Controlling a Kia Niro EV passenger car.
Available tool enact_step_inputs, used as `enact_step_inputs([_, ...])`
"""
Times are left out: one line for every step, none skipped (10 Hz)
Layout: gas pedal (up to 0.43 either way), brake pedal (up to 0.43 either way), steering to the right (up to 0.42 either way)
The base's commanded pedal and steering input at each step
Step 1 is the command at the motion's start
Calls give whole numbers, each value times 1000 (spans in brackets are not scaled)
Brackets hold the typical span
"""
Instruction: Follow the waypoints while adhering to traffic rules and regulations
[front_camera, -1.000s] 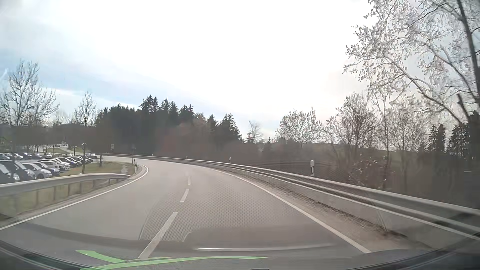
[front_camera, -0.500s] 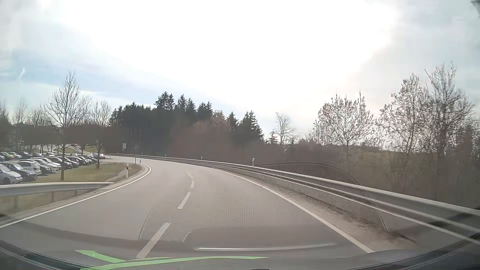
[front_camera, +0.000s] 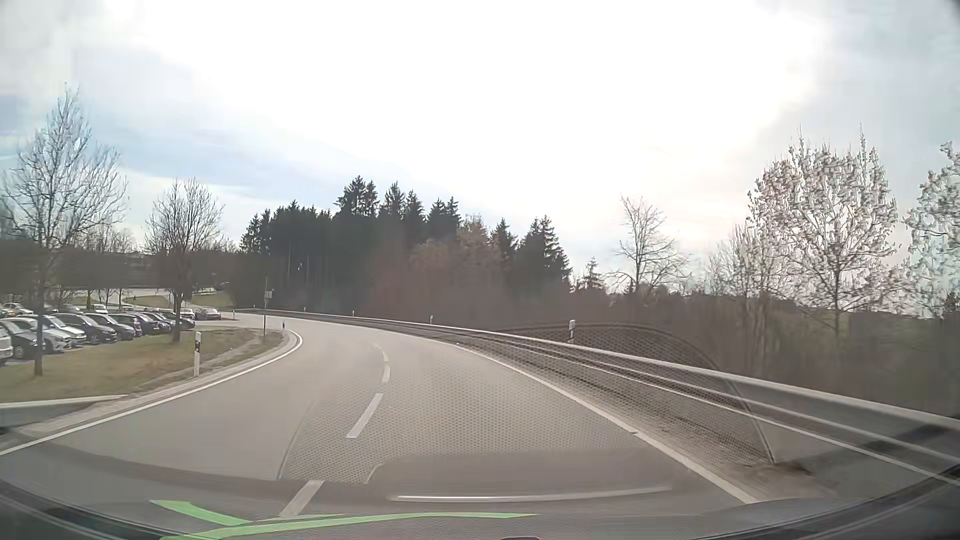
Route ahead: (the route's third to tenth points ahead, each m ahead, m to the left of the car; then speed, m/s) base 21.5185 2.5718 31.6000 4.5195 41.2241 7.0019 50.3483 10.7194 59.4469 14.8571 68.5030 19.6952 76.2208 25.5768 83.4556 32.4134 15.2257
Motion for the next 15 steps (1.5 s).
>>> enact_step_inputs([98,0,-34])
enact_step_inputs([98,0,-34])
enact_step_inputs([98,0,-34])
enact_step_inputs([98,0,-33])
enact_step_inputs([98,0,-33])
enact_step_inputs([98,0,-34])
enact_step_inputs([98,0,-34])
enact_step_inputs([98,0,-34])
enact_step_inputs([98,0,-33])
enact_step_inputs([98,0,-34])
enact_step_inputs([98,0,-35])
enact_step_inputs([98,0,-37])
enact_step_inputs([98,0,-41])
enact_step_inputs([98,0,-44])
enact_step_inputs([98,0,-45])
